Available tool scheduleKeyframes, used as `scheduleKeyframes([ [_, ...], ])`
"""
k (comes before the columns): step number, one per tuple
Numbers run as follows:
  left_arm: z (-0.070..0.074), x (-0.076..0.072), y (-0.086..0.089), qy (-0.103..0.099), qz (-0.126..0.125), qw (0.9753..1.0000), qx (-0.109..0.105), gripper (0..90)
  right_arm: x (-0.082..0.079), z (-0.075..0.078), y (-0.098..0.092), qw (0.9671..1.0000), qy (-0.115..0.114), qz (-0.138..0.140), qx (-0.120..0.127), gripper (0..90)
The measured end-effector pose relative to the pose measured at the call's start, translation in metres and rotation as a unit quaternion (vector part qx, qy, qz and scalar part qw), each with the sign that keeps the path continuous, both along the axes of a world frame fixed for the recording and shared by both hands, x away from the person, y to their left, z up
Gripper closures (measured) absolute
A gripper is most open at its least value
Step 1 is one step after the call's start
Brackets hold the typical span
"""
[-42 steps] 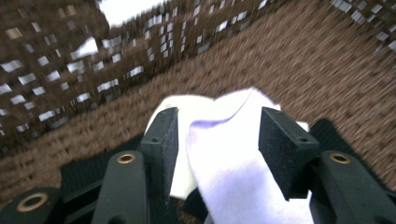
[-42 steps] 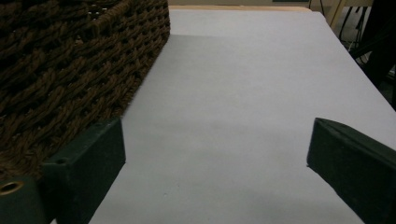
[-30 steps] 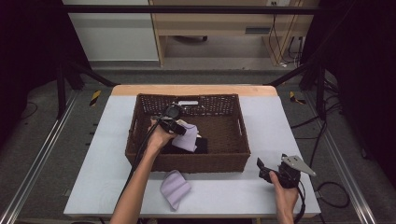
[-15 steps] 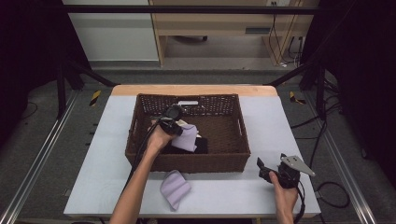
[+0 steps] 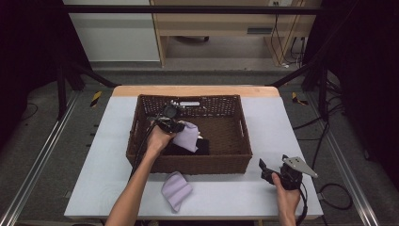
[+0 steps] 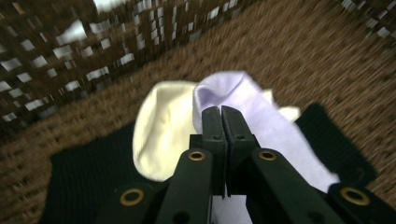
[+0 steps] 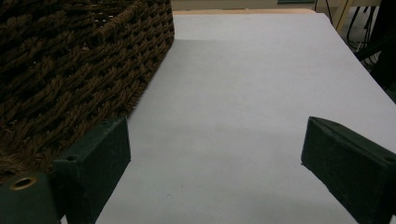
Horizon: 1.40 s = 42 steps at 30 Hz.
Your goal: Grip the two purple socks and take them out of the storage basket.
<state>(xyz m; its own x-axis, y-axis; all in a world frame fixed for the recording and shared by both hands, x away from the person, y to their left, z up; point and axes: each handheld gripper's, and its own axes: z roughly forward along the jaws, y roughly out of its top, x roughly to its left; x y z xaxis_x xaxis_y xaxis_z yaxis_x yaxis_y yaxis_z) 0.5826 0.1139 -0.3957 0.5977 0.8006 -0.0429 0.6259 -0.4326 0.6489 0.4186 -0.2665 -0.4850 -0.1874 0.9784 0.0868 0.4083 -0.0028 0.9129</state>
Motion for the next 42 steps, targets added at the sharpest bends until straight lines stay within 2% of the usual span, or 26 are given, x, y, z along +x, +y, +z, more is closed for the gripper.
scheduleKeyframes([
  [1, 0.005, -0.003, 0.001, -0.015, -0.004, 0.9998, -0.011, 88.4, 0.0, 0.0, 0.0, 1.0, 0.0, 0.0, 0.0, 8.6],
  [4, 0.012, -0.011, 0.001, -0.049, -0.013, 0.9986, -0.015, 88.5, 0.0, 0.0, 0.0, 1.0, 0.001, 0.0, 0.0, 8.6],
  [8, 0.025, -0.021, 0.006, -0.079, -0.016, 0.9957, -0.045, 88.5, 0.0, 0.0, 0.0, 1.0, 0.001, 0.0, 0.001, 8.6],
  [12, 0.044, -0.036, 0.014, -0.111, -0.023, 0.9903, -0.08, 88.4, 0.0, 0.0, 0.0, 1.0, 0.0, -0.001, 0.0, 8.9],
  [16, 0.06, -0.053, 0.022, -0.138, -0.031, 0.9852, -0.097, 88.4, 0.0, 0.0, 0.0, 1.0, 0.001, 0.001, -0.001, 9.9],
  [19, 0.071, -0.068, 0.028, -0.158, -0.043, 0.9796, -0.117, 88.4, 0.0, 0.0, 0.0, 1.0, 0.001, 0.002, -0.003, 11.2],
  [21, 0.077, -0.077, 0.03, -0.17, -0.05, 0.9765, -0.122, 88.4, 0.0, 0.0, 0.001, 1.0, 0.001, 0.002, -0.003, 11.6],
  [29, 0.097, -0.112, 0.039, -0.201, -0.077, 0.9652, -0.149, 88.4, 0.0, 0.0, 0.0, 1.0, 0.001, 0.003, -0.003, 12.4],
  [32, 0.104, -0.125, 0.044, -0.212, -0.084, 0.9615, -0.153, 88.3, 0.0, 0.0, 0.0, 1.0, 0.001, 0.003, -0.003, 12.3],
  [35, 0.108, -0.139, 0.047, -0.222, -0.095, 0.9585, -0.151, 88.4, 0.0, 0.0, 0.0, 1.0, 0.0, 0.002, -0.002, 12.3],
  [42, 0.108, -0.162, 0.057, -0.231, -0.104, 0.9545, -0.157, 88.3, 0.0, 0.0, 0.0, 1.0, -0.002, 0.001, -0.002, 12.3],
])
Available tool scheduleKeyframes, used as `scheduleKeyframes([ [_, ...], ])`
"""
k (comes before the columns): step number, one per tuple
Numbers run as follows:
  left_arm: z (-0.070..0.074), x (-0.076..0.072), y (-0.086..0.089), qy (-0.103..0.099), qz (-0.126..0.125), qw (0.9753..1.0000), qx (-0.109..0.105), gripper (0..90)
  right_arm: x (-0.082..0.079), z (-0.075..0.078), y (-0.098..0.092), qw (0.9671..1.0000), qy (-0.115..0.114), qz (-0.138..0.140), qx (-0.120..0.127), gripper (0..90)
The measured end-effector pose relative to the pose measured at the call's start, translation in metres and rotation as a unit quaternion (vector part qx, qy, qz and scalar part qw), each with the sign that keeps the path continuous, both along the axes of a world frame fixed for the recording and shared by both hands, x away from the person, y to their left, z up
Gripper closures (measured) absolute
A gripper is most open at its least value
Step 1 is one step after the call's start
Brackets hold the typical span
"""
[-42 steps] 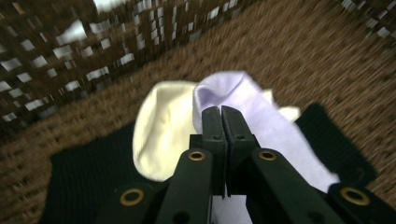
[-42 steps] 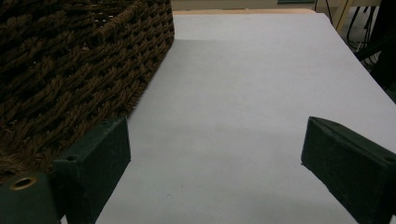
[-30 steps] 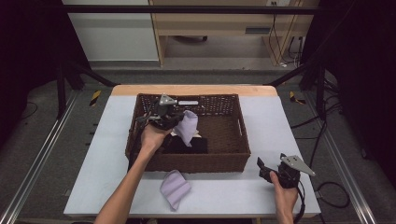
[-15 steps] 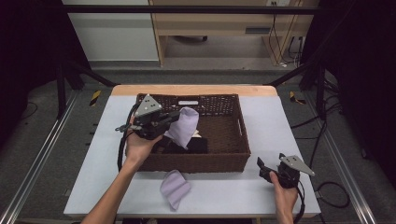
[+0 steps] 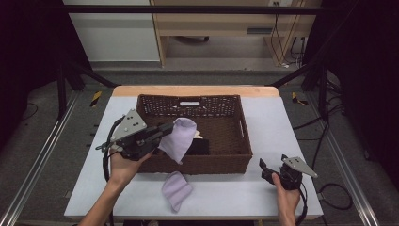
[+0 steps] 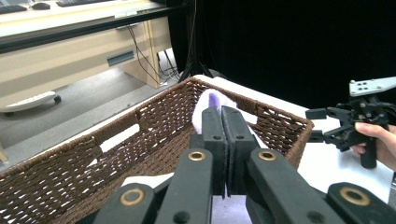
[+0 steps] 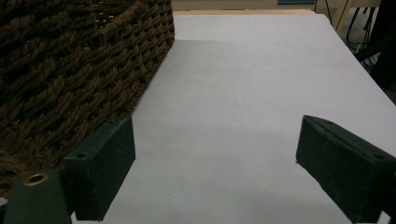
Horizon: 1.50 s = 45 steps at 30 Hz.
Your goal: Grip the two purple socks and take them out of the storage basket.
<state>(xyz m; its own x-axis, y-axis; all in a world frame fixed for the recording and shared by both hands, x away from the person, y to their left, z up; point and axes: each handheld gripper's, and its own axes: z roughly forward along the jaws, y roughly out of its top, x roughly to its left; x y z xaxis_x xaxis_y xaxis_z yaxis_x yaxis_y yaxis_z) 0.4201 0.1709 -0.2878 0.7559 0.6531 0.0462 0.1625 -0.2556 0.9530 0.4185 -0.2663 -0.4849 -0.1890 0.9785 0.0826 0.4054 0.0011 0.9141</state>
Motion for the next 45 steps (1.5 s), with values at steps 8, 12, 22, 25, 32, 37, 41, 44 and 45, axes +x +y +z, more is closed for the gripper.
scheduleKeyframes([
  [8, -0.001, -0.018, 0.011, -0.008, -0.009, 0.9999, -0.01, 88.2, 0.0, 0.0, 0.0, 1.0, 0.0, 0.001, -0.001, 12.3],
  [12, -0.005, -0.028, 0.015, -0.009, -0.015, 0.9997, -0.014, 88.1, 0.0, 0.0, 0.0, 1.0, 0.0, 0.002, -0.001, 12.1],
  [22, -0.023, -0.051, 0.02, -0.008, -0.028, 0.9996, -0.007, 88.0, 0.0, 0.0, 0.0, 1.0, 0.0, 0.002, -0.001, 11.4],
  [25, -0.033, -0.055, 0.02, 0.001, -0.03, 0.9995, 0.002, 87.9, 0.0, 0.0, 0.0, 1.0, -0.002, 0.001, 0.001, 11.2],
  [32, -0.06, -0.056, 0.02, 0.025, -0.025, 0.9993, 0.015, 87.8, 0.0, 0.0, 0.0, 1.0, -0.002, 0.001, 0.001, 10.9],
  [37, -0.078, -0.056, 0.016, 0.049, -0.027, 0.9979, 0.034, 87.8, 0.0, 0.0, 0.0, 1.0, -0.002, -0.001, 0.0, 9.4],
  [41, -0.092, -0.053, 0.012, 0.067, -0.027, 0.9965, 0.043, 87.7, 0.0, 0.0, -0.001, 1.0, -0.004, 0.0, 0.002, 8.2],
  [44, -0.101, -0.051, 0.009, 0.075, -0.024, 0.9956, 0.051, 87.7, -0.001, 0.0, -0.001, 1.0, -0.005, -0.002, 0.005, 5.7],
  [45, -0.104, -0.051, 0.008, 0.078, -0.023, 0.9954, 0.05, 87.7, -0.001, 0.0, -0.001, 1.0, -0.006, -0.002, 0.007, 5.4],
])
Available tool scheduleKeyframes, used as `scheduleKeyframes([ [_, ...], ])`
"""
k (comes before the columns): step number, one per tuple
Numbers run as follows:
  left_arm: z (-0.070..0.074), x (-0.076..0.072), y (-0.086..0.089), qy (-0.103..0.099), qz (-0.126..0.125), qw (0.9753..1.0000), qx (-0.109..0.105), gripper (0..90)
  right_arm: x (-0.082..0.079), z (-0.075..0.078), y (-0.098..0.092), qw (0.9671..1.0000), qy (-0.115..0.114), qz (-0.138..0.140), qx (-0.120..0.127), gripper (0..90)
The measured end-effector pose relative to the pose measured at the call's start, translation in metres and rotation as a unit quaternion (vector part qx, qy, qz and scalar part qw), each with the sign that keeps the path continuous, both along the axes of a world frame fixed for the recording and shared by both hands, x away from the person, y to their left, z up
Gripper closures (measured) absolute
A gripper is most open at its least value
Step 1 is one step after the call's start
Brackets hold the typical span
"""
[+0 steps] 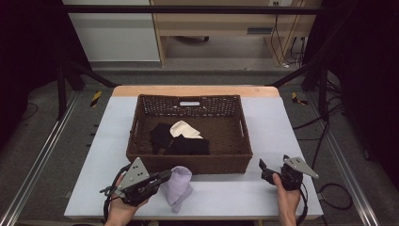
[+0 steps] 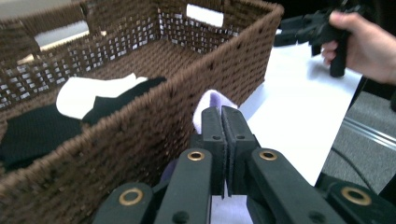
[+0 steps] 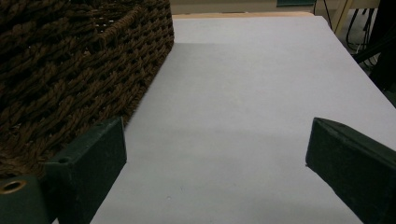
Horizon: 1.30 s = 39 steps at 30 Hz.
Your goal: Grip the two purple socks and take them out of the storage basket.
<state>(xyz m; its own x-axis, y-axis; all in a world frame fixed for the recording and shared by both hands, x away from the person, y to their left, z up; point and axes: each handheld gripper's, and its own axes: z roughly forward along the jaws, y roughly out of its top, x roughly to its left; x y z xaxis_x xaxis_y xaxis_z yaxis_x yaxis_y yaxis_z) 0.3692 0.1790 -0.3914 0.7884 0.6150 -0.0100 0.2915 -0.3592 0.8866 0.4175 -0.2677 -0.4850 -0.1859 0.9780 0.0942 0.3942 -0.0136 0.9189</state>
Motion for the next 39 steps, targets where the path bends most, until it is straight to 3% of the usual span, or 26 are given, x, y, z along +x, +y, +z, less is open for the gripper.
scheduleKeyframes([
  [9, -0.023, 0.005, -0.01, 0.027, -0.005, 0.9995, 0.017, 88.6, 0.0, 0.0, 0.0, 1.0, 0.0, -0.004, 0.004, 5.6],
  [20, -0.055, 0.019, -0.027, 0.052, 0.003, 0.997, 0.057, 88.4, 0.0, 0.0, 0.0, 1.0, 0.002, -0.005, -0.001, 5.6],
  [24, -0.06, 0.022, -0.027, 0.06, 0.008, 0.9967, 0.054, 86.5, 0.0, 0.0, 0.0, 1.0, 0.003, -0.006, 0.0, 4.2],
  [33, -0.055, 0.02, -0.016, 0.059, 0.024, 0.9969, 0.045, 52.3, 0.002, 0.0, 0.001, 0.9999, 0.009, -0.002, -0.005, 2.5],
  [39, -0.049, 0.019, 0.0, 0.06, 0.039, 0.9971, 0.027, 42.1, 0.001, 0.0, 0.001, 0.9999, 0.009, -0.005, -0.004, 3.6],
])
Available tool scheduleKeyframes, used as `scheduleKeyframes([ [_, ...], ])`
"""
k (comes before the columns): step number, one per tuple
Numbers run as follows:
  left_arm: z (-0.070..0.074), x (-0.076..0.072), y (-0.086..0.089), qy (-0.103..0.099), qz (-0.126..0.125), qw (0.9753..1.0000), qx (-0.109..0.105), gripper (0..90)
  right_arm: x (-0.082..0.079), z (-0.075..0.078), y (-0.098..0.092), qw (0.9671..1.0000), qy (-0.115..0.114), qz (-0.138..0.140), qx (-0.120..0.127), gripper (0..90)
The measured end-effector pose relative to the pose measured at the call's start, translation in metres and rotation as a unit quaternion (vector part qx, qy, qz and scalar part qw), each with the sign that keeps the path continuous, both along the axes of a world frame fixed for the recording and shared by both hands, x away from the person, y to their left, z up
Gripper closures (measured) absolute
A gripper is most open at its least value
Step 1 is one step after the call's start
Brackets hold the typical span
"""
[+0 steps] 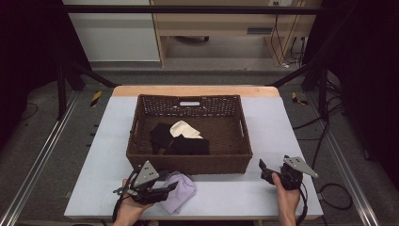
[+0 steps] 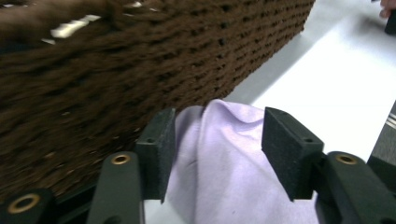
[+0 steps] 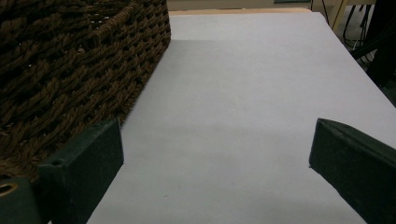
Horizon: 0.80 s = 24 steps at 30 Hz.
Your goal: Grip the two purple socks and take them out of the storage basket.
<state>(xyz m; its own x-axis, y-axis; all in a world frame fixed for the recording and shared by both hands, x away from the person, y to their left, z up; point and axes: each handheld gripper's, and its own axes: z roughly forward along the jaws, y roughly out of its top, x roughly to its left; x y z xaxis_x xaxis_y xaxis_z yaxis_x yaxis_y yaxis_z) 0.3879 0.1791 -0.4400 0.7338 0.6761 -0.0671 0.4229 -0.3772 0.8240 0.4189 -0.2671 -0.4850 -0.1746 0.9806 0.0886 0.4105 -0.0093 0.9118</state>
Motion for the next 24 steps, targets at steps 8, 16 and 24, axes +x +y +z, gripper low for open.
scheduleKeyframes([
  [8, -0.001, -0.004, 0.024, -0.002, 0.021, 0.9998, 0.0, 35.6, 0.0, 0.0, 0.0, 1.0, 0.0, -0.002, -0.001, 3.5],
  [16, -0.004, -0.005, 0.057, -0.009, 0.06, 0.9981, -0.004, 33.9, 0.001, 0.0, 0.0, 1.0, 0.002, -0.003, -0.001, 3.4],
  [24, -0.004, -0.001, 0.069, -0.016, 0.075, 0.997, -0.007, 32.5, 0.002, 0.0, 0.0, 1.0, 0.007, 0.0, 0.004, 3.0],
])
